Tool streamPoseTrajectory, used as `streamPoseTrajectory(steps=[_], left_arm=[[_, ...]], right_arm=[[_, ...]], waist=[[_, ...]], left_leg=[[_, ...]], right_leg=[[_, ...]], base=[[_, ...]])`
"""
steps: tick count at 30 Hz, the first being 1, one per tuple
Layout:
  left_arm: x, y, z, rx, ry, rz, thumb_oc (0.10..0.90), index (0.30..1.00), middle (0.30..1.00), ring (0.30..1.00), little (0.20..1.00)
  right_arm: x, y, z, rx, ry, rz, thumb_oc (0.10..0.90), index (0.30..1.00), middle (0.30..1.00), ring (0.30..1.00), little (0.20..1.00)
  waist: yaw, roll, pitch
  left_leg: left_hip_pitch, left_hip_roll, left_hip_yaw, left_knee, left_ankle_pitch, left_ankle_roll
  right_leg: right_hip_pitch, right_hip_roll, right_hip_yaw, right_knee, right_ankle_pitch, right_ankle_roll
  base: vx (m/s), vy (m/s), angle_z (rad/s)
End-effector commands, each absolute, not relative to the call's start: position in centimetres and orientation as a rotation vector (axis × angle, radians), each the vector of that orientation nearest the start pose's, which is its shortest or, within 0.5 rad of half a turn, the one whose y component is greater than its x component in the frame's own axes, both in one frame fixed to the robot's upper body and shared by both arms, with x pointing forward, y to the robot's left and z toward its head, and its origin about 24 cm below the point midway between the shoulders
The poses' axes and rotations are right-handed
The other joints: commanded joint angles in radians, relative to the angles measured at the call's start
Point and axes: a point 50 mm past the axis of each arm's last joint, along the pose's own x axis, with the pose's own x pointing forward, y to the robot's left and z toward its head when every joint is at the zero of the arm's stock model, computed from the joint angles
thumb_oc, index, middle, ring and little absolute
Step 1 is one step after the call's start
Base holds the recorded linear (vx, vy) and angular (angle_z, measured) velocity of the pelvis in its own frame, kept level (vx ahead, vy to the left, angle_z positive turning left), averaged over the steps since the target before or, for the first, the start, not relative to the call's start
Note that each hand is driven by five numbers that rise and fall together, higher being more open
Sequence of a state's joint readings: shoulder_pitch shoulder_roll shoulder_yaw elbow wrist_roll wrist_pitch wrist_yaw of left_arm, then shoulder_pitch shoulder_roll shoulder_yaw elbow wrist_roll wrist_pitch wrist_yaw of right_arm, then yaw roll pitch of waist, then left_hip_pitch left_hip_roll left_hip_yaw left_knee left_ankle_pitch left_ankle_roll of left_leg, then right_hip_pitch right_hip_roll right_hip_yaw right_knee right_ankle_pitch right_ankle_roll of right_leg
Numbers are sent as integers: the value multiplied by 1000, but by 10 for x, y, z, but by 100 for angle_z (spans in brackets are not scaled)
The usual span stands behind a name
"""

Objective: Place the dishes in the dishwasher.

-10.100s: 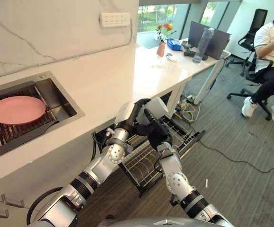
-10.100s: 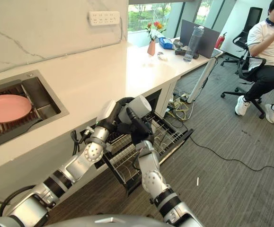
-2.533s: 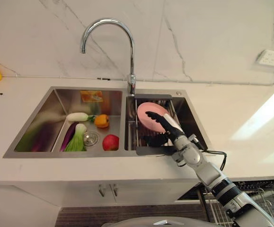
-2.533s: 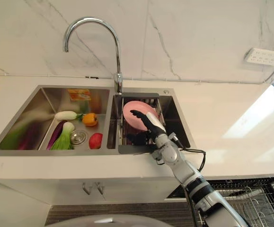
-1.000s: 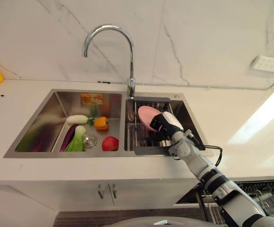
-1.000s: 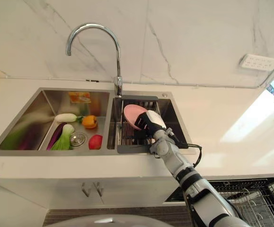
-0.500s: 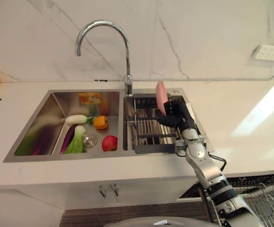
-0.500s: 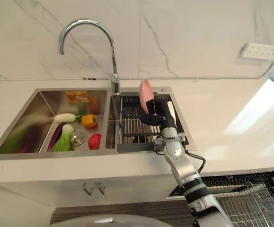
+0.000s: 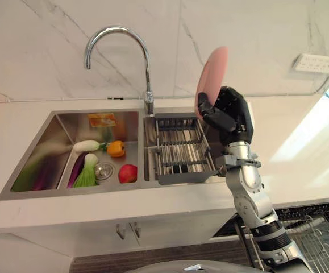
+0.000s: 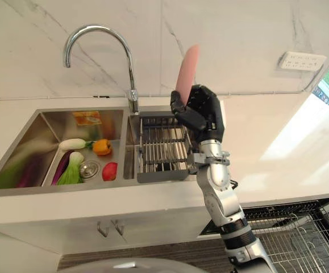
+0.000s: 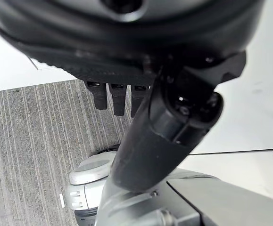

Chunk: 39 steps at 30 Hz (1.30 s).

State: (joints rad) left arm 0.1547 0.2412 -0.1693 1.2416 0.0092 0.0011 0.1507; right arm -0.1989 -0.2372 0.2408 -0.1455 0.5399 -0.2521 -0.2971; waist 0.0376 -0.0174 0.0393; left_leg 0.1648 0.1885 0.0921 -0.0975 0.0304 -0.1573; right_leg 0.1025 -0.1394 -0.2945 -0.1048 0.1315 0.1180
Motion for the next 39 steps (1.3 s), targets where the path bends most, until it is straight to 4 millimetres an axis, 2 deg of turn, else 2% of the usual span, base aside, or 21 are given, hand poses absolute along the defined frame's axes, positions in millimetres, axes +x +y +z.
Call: streamPoseTrajectory(steps=[1, 3, 8, 15, 17, 25, 26, 27, 28, 29, 30, 31, 32, 33, 35, 37, 38, 39], left_arm=[[41, 228, -171, 411, 1337, 81, 800, 900, 900, 900, 900], [40, 229, -171, 411, 1338, 87, 800, 900, 900, 900, 900], [40, 227, -171, 402, 1333, 87, 800, 900, 900, 900, 900], [41, 218, -172, 375, 1316, 50, 800, 900, 900, 900, 900], [41, 216, -172, 370, 1312, 43, 800, 900, 900, 900, 900], [41, 209, -173, 303, 1300, 33, 800, 900, 900, 900, 900], [41, 209, -173, 303, 1299, 33, 800, 900, 900, 900, 900], [43, 209, -173, 296, 1291, 27, 800, 900, 900, 900, 900], [45, 208, -173, 284, 1281, 32, 800, 900, 900, 900, 900], [48, 209, -172, 277, 1270, 40, 800, 900, 900, 900, 900], [53, 209, -171, 271, 1252, 49, 800, 900, 900, 900, 900], [53, 209, -171, 271, 1251, 49, 800, 900, 900, 900, 900], [53, 206, -172, 251, 1247, 33, 800, 900, 900, 900, 900], [63, 196, -172, 241, 1240, -9, 800, 900, 900, 900, 900], [69, 192, -172, 256, 1228, -42, 800, 900, 900, 900, 900], [71, 193, -172, 275, 1224, -66, 800, 900, 900, 900, 900], [68, 194, -172, 284, 1231, -71, 800, 900, 900, 900, 900], [55, 199, -174, 290, 1270, -77, 800, 900, 900, 900, 900]], right_arm=[[245, -164, 220, 540, -929, 3, 400, 300, 300, 300, 300], [234, -174, 232, 522, -1018, -27, 400, 300, 300, 300, 300], [225, -188, 236, 477, -1066, -91, 400, 300, 300, 300, 300], [224, -217, 225, 340, -1025, -240, 400, 300, 300, 300, 300], [226, -220, 223, 324, -1010, -254, 400, 300, 300, 300, 300], [237, -245, 204, 100, -867, -342, 400, 300, 300, 300, 300], [237, -244, 204, 101, -868, -342, 400, 300, 300, 300, 300], [239, -247, 201, 41, -845, -352, 400, 300, 300, 300, 300], [241, -249, 201, -17, -827, -358, 400, 300, 300, 300, 300], [245, -249, 199, -62, -808, -348, 400, 300, 300, 300, 300], [255, -250, 198, -131, -772, -326, 400, 300, 300, 300, 300], [255, -250, 198, -131, -772, -325, 400, 300, 300, 300, 300], [260, -246, 203, -165, -778, -293, 400, 300, 300, 300, 300], [261, -255, 197, -215, -735, -331, 400, 300, 300, 300, 300], [265, -258, 195, -237, -713, -346, 400, 300, 300, 300, 300], [272, -255, 194, -328, -683, -331, 400, 300, 300, 300, 300], [278, -252, 195, -377, -672, -322, 400, 300, 300, 300, 300], [287, -246, 190, -436, -626, -267, 400, 300, 300, 300, 300]], waist=[[-2, 3, 11], [-10, 4, 6], [-20, 6, 3], [-61, 8, 0], [-68, 9, -1], [-119, 20, 1], [-115, 17, 0], [-125, 19, 3], [-127, 18, 9], [-120, 17, 17], [-85, 6, 36], [-86, 5, 34], [-66, -3, 42], [-70, -5, 47], [-80, -17, 58], [-82, -19, 73], [-68, -10, 85], [-32, -8, 102]], left_leg=[[-6, -32, 21, 10, -91, 71], [-2, -28, 29, 10, -93, 70], [7, -23, 51, 10, -98, 70], [37, -8, 124, 10, -109, 69], [44, -6, 138, 10, -112, 70], [110, 11, 286, 37, -142, 72], [105, 10, 290, 38, -136, 71], [111, 12, 296, 50, -154, 74], [109, 8, 291, 70, -166, 79], [101, -5, 248, 98, -187, 85], [48, -81, 18, 184, -231, 115], [44, -83, 17, 186, -231, 115], [32, -154, -137, 170, -266, 137], [24, -176, -207, 169, -285, 148], [5, -194, -222, 187, -282, 147], [8, -203, -208, 181, -292, 153], [19, -198, -176, 176, -307, 159], [17, -207, -113, 173, -307, 168]], right_leg=[[20, -81, -5, 18, -104, 56], [17, -76, 0, 18, -106, 55], [4, -67, 25, 18, -101, 58], [-39, -47, 99, 18, -91, 64], [-44, -44, 113, 18, -89, 64], [-102, -2, 231, 18, -70, 79], [-108, -1, 236, 18, -65, 77], [-110, 4, 249, 18, -66, 83], [-116, 9, 270, 18, -62, 83], [-127, 12, 295, 19, -55, 84], [-165, 19, 352, 36, -30, 88], [-167, 17, 351, 36, -30, 89], [-215, 18, 384, 74, -21, 84], [-228, 21, 392, 88, -19, 76], [-247, 1, 394, 96, -10, 80], [-266, -23, 360, 106, 5, 98], [-276, -40, 297, 111, 16, 108], [-289, -97, 132, 115, 29, 100]], base=[[8, -17, -5], [25, -27, -7], [16, -19, -12], [4, -20, -37], [18, -21, -47], [11, -22, -57], [14, -8, -69], [-7, -10, -60], [-7, 10, -49], [-76, -25, -47], [-75, -26, -73], [-137, -43, -108], [-143, 26, -137], [-184, 15, -132], [-147, 45, -81], [-156, 54, -35], [-268, 38, -88], [-165, 33, -157]])
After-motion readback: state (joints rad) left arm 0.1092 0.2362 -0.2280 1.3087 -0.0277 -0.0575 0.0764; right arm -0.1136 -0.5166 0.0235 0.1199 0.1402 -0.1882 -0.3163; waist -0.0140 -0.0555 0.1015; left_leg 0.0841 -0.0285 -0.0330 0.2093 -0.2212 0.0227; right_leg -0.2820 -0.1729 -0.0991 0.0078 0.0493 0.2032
